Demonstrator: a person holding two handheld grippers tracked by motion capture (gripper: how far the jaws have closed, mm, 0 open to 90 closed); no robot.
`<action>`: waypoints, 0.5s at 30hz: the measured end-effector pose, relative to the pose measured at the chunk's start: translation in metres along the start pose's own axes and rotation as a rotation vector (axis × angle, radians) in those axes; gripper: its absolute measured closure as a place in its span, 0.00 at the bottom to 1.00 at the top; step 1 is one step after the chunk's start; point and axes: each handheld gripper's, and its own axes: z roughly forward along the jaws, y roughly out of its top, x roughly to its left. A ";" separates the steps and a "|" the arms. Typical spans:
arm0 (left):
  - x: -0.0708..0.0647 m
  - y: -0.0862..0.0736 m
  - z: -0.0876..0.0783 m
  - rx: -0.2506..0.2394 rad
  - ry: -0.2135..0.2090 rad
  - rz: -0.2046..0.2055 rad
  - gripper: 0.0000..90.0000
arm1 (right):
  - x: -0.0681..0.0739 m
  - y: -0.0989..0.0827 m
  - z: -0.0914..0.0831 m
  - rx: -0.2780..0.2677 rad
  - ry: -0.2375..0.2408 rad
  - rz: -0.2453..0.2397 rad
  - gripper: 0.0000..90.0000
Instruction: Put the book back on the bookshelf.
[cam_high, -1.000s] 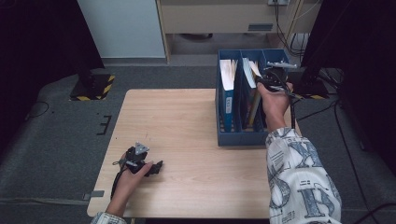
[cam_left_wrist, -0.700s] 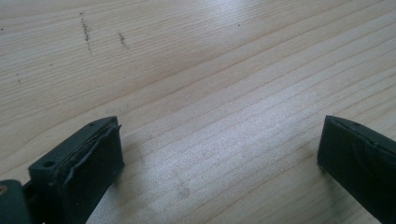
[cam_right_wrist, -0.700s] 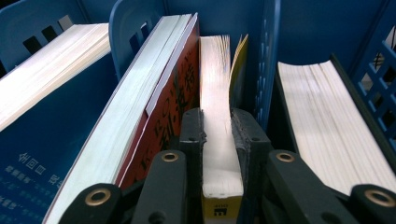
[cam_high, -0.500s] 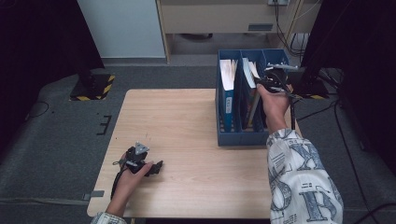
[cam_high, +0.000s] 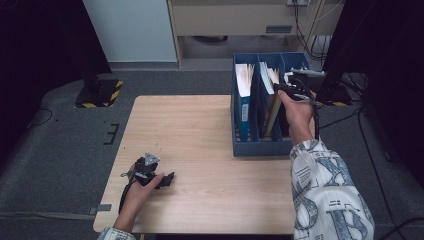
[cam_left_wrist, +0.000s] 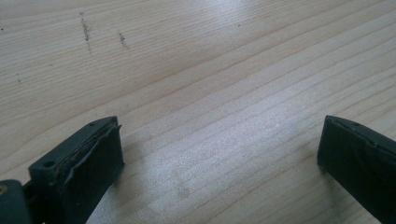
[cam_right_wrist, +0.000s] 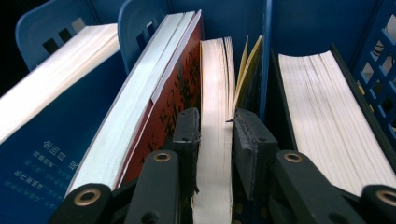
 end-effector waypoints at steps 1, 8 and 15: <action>0.000 0.000 0.000 0.000 0.000 0.000 0.00 | 0.000 0.000 0.000 0.000 0.000 0.000 0.78; 0.000 0.000 0.000 0.000 0.000 0.000 0.00 | 0.000 0.003 -0.009 -0.023 -0.004 -0.010 0.72; 0.000 0.000 0.000 -0.002 0.002 -0.002 0.00 | 0.001 0.005 -0.022 -0.040 -0.002 -0.037 0.67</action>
